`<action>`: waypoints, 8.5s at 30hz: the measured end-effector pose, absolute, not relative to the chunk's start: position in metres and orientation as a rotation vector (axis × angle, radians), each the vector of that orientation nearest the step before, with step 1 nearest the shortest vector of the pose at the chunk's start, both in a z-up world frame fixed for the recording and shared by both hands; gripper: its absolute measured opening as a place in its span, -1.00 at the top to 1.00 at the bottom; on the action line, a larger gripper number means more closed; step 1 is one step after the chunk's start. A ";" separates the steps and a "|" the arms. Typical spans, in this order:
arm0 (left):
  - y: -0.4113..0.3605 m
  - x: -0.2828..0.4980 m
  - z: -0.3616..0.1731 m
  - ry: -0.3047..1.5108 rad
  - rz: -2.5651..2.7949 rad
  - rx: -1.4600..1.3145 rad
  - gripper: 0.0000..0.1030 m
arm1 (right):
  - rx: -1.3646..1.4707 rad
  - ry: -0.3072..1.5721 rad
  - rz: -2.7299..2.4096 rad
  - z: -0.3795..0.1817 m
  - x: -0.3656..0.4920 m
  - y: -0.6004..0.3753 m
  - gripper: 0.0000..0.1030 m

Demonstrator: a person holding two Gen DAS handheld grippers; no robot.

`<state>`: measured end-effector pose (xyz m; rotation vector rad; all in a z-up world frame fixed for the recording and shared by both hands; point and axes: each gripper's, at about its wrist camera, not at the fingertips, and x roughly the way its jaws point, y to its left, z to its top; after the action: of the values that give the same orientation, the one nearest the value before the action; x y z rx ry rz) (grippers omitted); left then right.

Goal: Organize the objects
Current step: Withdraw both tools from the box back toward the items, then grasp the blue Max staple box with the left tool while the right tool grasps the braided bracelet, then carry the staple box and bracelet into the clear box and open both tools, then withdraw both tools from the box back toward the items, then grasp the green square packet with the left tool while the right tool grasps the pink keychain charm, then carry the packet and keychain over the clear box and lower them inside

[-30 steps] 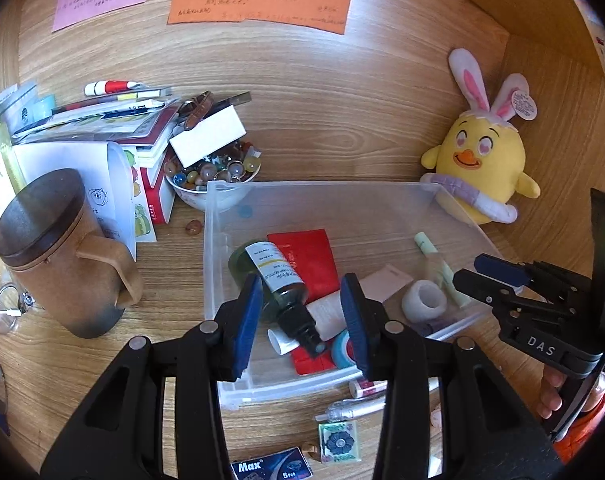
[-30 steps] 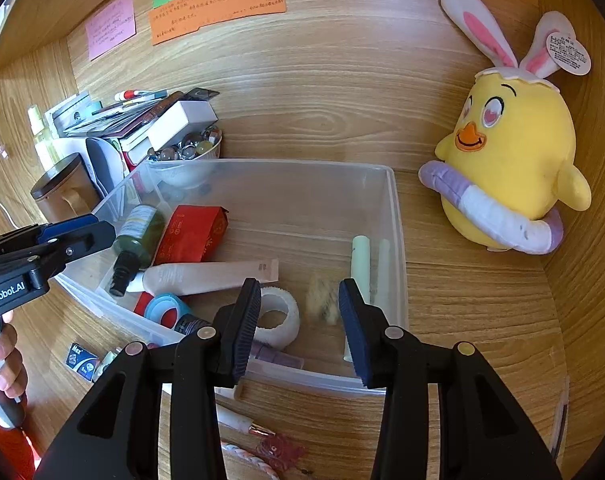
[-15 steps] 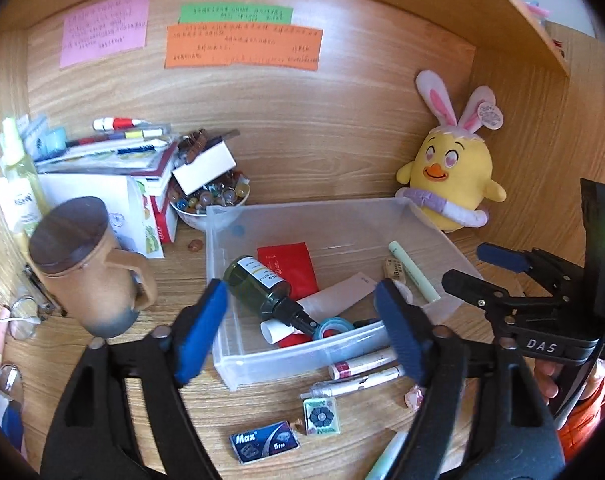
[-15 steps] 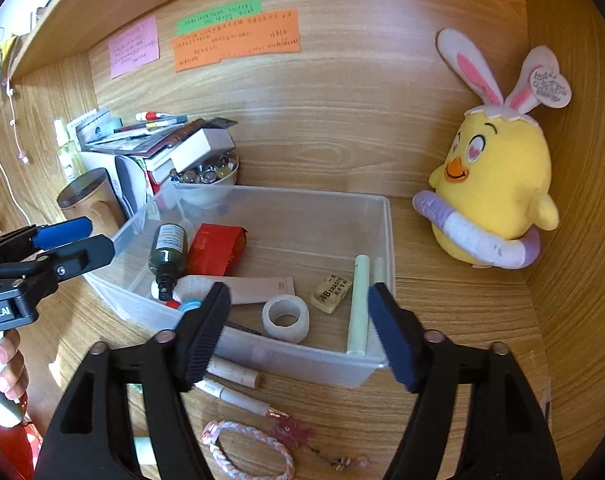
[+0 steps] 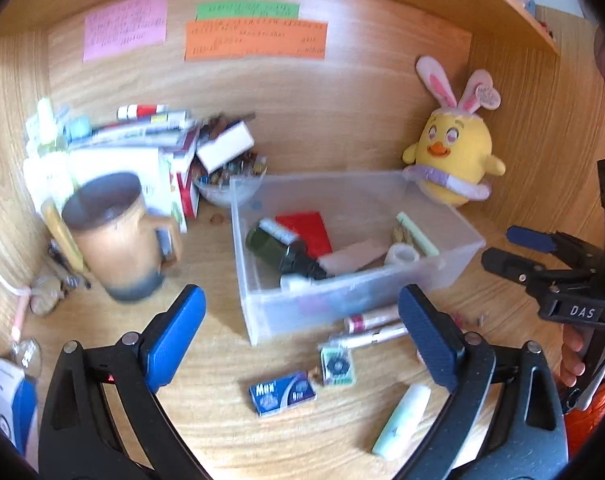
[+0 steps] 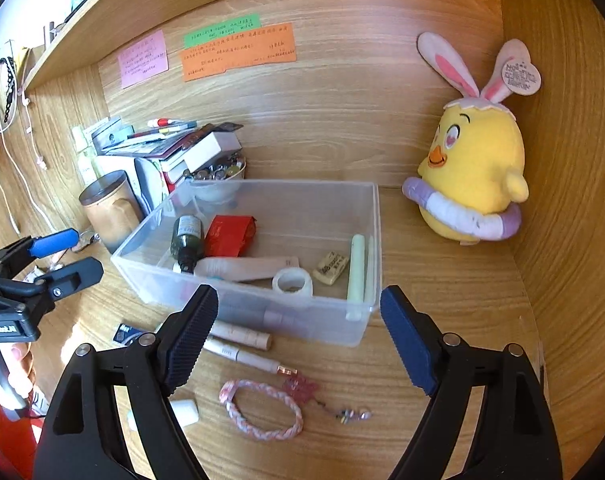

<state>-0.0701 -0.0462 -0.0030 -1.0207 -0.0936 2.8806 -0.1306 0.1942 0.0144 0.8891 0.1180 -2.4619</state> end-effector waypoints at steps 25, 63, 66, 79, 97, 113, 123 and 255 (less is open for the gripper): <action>-0.054 -0.071 -0.087 -0.119 2.738 -1.433 -0.79 | 1.217 0.141 -2.317 -0.071 -0.111 0.165 -0.62; -0.058 -0.044 -0.060 -0.226 2.845 -1.271 0.01 | 1.145 0.065 -2.416 -0.061 -0.088 0.218 0.87; -0.054 -0.043 -0.051 -0.209 2.862 -1.230 0.00 | 1.157 0.053 -2.363 -0.056 -0.086 0.215 0.86; -0.041 -0.040 -0.021 -0.204 2.867 -1.063 0.00 | 1.174 0.126 -2.292 -0.064 -0.093 0.171 0.23; -0.026 -0.059 0.012 -0.149 2.875 -0.917 0.01 | 1.006 0.140 -2.319 -0.034 -0.085 0.174 0.79; -0.014 -0.092 0.028 -0.154 2.872 -0.871 0.00 | 0.737 0.088 -2.424 0.043 -0.120 0.174 0.79; -0.013 -0.123 0.019 -0.171 2.848 -0.936 0.00 | 0.738 0.092 -2.425 0.043 -0.157 0.167 0.79; -0.007 -0.073 -0.056 -0.080 2.729 -1.215 0.53 | 1.026 0.261 -2.430 -0.040 -0.116 0.206 0.74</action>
<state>-0.0727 -0.0071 -0.0559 -1.2153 -0.0804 2.7291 -0.1155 0.2062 -0.0403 1.0256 0.2614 -2.4298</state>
